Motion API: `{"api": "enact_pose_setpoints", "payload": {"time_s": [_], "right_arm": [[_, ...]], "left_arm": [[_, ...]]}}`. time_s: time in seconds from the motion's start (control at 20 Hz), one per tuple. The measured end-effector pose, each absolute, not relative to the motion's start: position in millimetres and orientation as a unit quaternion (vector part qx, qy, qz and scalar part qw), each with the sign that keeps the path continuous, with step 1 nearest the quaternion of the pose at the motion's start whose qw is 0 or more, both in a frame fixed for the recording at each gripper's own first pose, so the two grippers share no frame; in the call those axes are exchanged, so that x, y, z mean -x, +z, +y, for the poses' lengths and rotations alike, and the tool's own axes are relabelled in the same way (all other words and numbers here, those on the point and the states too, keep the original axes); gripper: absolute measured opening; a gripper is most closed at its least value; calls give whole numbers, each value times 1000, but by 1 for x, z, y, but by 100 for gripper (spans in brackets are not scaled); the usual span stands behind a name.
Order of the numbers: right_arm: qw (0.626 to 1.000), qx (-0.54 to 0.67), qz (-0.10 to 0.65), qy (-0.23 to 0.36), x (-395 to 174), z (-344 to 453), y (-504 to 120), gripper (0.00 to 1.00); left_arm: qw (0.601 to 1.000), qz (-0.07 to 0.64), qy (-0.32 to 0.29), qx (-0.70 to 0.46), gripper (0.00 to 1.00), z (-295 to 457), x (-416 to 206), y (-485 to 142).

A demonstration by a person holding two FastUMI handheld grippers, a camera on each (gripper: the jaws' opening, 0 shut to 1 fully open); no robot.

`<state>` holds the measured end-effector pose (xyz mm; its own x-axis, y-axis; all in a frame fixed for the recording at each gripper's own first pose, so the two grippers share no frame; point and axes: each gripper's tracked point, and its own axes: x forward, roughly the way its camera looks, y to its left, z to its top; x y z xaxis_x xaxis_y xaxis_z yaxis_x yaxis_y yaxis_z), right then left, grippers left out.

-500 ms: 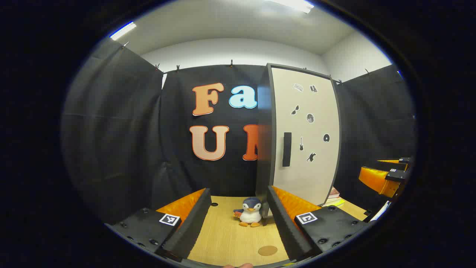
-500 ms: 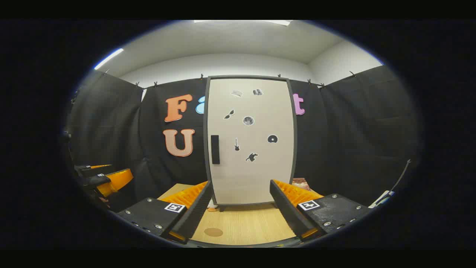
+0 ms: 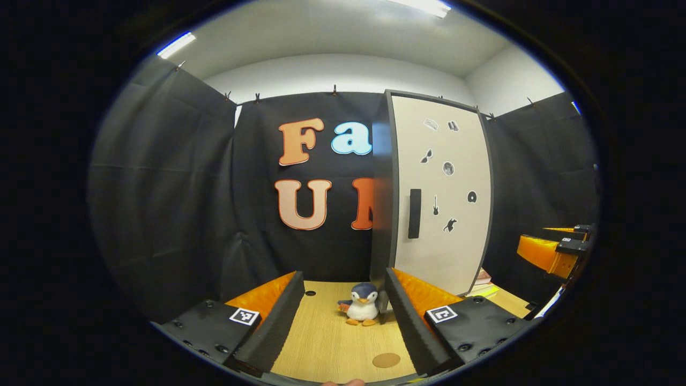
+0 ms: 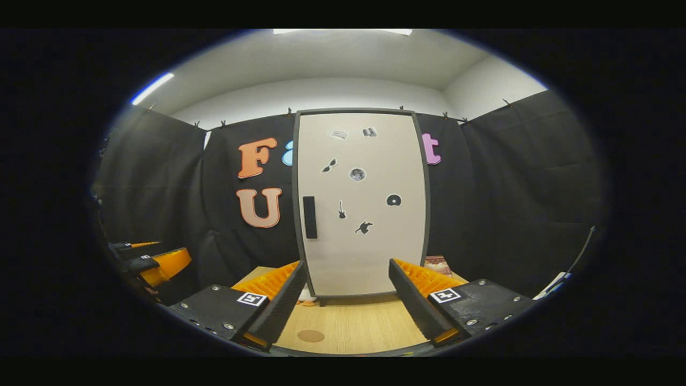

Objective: Open the cabinet door with the right hand, grasp the bottle in the cabinet with the left hand and place it on the coaster, then close the cabinet door with the right hand.

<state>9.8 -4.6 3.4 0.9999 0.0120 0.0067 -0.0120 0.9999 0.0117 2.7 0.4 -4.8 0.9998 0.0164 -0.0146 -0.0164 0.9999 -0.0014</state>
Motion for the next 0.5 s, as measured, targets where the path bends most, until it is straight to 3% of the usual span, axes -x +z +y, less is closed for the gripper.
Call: {"api": "enact_pose_setpoints", "payload": {"time_s": [0.5], "right_arm": [[1000,-4,6,12,-29,21,-2,95]], "left_arm": [[1000,16,8,6,98,15,-19,-19]]}}
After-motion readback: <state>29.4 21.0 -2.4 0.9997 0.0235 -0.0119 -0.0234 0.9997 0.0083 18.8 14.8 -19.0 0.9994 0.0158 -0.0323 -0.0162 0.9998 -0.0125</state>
